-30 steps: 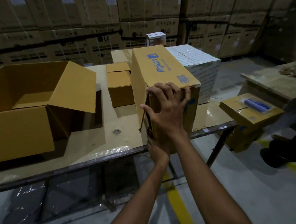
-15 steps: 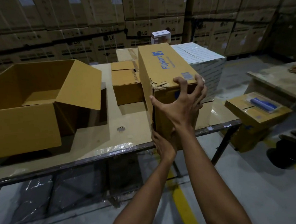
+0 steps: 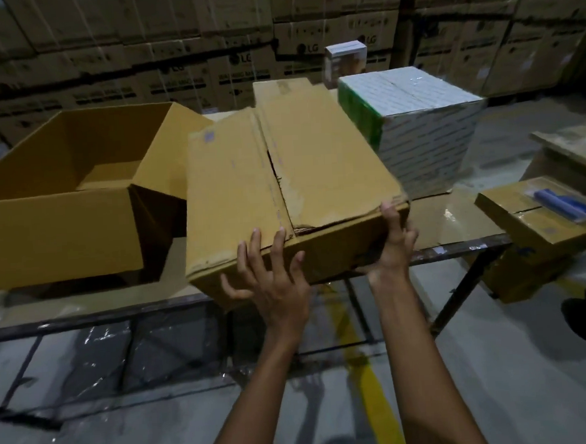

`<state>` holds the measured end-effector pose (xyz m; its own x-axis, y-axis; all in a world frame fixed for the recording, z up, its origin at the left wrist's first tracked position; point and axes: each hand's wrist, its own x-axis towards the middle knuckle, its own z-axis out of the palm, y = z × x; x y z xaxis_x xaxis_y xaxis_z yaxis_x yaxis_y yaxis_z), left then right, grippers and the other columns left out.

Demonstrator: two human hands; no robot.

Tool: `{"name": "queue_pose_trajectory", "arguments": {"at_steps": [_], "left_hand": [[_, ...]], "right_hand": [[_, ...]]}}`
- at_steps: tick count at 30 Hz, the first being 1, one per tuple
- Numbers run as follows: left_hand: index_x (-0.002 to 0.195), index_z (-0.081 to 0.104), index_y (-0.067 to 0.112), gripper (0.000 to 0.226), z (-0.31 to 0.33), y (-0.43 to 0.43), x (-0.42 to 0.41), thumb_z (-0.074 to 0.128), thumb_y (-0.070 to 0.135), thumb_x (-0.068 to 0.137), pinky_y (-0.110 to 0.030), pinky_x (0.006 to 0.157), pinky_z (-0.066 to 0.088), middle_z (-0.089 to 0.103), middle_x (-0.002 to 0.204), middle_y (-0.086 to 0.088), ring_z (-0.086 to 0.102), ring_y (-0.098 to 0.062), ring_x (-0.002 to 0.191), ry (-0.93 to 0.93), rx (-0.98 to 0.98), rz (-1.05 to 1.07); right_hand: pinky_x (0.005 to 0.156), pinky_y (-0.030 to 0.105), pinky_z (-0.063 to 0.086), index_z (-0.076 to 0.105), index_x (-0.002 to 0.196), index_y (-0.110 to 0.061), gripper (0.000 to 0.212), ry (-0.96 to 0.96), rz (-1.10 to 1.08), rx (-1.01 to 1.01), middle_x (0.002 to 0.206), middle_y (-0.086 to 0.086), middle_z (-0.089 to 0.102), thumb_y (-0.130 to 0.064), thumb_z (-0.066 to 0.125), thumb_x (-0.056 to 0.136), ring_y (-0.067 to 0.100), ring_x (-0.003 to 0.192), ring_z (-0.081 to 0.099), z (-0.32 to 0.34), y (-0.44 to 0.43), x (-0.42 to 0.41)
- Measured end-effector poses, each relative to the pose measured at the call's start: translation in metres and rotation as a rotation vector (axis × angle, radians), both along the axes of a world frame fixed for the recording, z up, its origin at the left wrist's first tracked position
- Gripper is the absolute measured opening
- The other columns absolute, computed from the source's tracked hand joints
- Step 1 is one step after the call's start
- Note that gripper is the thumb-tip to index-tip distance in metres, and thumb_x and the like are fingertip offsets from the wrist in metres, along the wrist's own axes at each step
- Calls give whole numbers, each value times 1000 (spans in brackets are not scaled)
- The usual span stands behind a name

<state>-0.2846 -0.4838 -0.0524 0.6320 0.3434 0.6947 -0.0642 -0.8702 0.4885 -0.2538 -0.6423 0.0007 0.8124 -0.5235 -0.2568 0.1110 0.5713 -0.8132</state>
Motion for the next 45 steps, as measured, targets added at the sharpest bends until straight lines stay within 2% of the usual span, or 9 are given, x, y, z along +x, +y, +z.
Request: {"name": "queue_pose_trajectory", "arguments": {"at_steps": [4,8,11,14,20,27,34,41,45], "left_hand": [[134,60,35,39,-25,43,-5,46,50,100,-70,115,12,50,152,-6,34,-29,147,183,5,-2],[132,62,34,51,-42,67,-9,44,64,95,-68,113,20,47,152,-6,29,-29,146,402,-5,-21],[129,64,33,52,-31,78,-6,61,65,88,-61,107,27,51,148,-7,35,-32,141,373,-14,40],[124,69,31,56,-9,98,4,80,60,77,-59,100,33,56,141,-6,41,-35,135,268,32,59],[127,66,35,75,17,112,19,69,76,63,-56,101,33,51,145,-6,35,-35,137,425,183,-123],[106,75,31,56,10,118,31,75,70,66,-48,90,41,64,126,-3,48,-30,122,268,295,-251],[79,77,13,33,24,128,31,88,45,81,-27,67,51,74,81,-1,64,-15,78,-131,113,-263],[97,75,7,32,66,171,20,69,38,98,-10,64,46,69,88,2,59,7,71,-373,-526,117],[106,70,0,38,51,225,19,65,36,97,-19,71,55,70,94,-9,63,-2,77,-387,-815,325]], "right_hand": [[83,78,53,45,133,-29,104,206,125,80,127,9,64,-63,86,45,35,111,66,-50,28,-9],[84,43,56,49,131,-27,90,343,91,-63,140,10,57,-66,84,58,26,113,60,-89,36,-15],[96,46,46,49,132,-26,74,394,-84,-675,152,11,35,-68,71,76,29,128,45,-89,36,-13],[104,63,40,55,126,-29,62,111,-129,-1278,149,10,36,-58,77,75,32,138,34,-72,41,-10],[104,53,25,70,109,-38,53,-130,236,-1734,139,2,52,-69,82,68,28,136,38,-44,62,2],[93,46,30,75,100,-39,34,-242,354,-1765,125,-7,63,-56,85,72,24,123,48,-39,54,16],[70,32,41,77,91,-17,24,-568,-25,-1645,89,0,73,-41,82,89,21,81,62,-28,52,22],[64,23,40,57,106,-11,18,-597,-357,-1441,101,9,60,1,66,95,29,75,57,4,21,30],[84,23,53,48,120,-17,27,-380,-550,-1239,122,9,51,-8,63,100,23,106,59,3,-7,37]]}}
